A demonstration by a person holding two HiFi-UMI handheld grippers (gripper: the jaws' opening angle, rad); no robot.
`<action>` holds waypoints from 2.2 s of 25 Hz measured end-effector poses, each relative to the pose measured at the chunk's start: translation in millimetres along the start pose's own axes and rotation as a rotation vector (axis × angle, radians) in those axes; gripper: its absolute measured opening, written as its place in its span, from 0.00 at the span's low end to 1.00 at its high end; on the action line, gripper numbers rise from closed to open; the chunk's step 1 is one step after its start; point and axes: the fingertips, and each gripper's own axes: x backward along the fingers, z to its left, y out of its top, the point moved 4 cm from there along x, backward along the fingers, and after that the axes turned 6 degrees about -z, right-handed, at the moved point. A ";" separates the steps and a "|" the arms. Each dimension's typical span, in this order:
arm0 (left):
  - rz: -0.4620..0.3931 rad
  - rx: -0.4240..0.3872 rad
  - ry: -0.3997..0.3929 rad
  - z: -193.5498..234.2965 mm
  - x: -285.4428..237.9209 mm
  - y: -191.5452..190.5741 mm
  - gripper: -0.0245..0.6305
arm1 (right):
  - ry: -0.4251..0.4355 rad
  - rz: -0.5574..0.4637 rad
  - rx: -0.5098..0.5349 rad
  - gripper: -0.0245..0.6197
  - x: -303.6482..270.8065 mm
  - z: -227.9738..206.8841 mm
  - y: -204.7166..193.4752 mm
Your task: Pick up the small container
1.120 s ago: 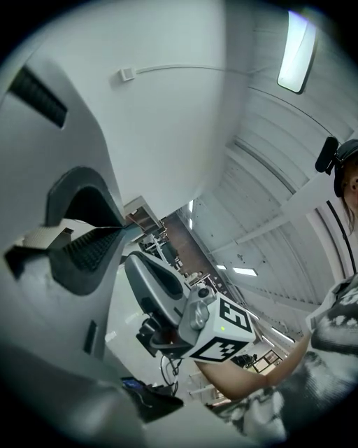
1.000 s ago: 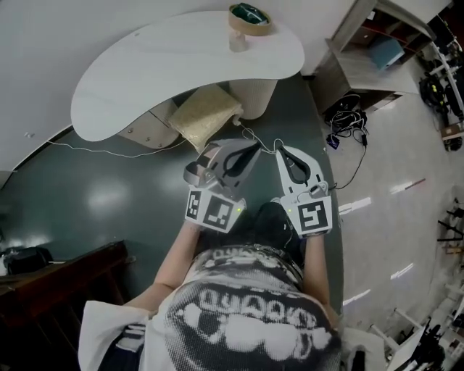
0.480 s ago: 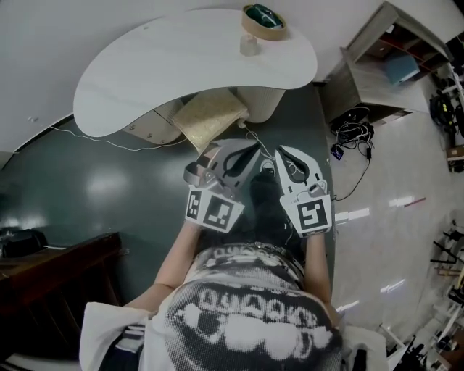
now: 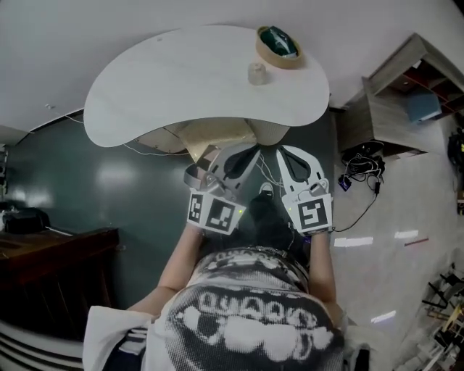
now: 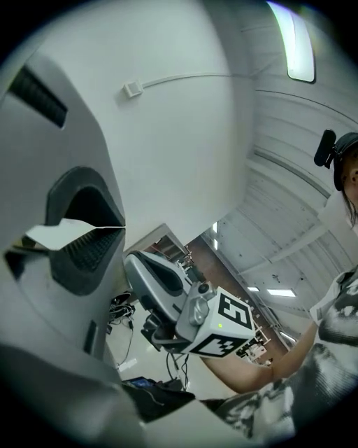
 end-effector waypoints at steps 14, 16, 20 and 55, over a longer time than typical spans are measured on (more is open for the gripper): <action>0.160 -0.032 0.118 25.4 -63.6 -18.5 0.04 | 0.138 -0.020 0.108 0.04 -65.2 -88.1 -35.5; 0.176 -0.033 0.125 27.4 -64.3 -21.0 0.04 | 0.155 -0.017 0.117 0.05 -77.5 -92.2 -40.4; 0.206 -0.038 0.137 34.1 -61.3 -29.3 0.04 | 0.177 0.012 0.156 0.05 -106.2 -96.6 -52.1; 0.196 -0.069 -0.031 133.0 -107.2 -142.4 0.04 | 0.234 0.474 0.190 0.58 -320.1 -139.0 -199.4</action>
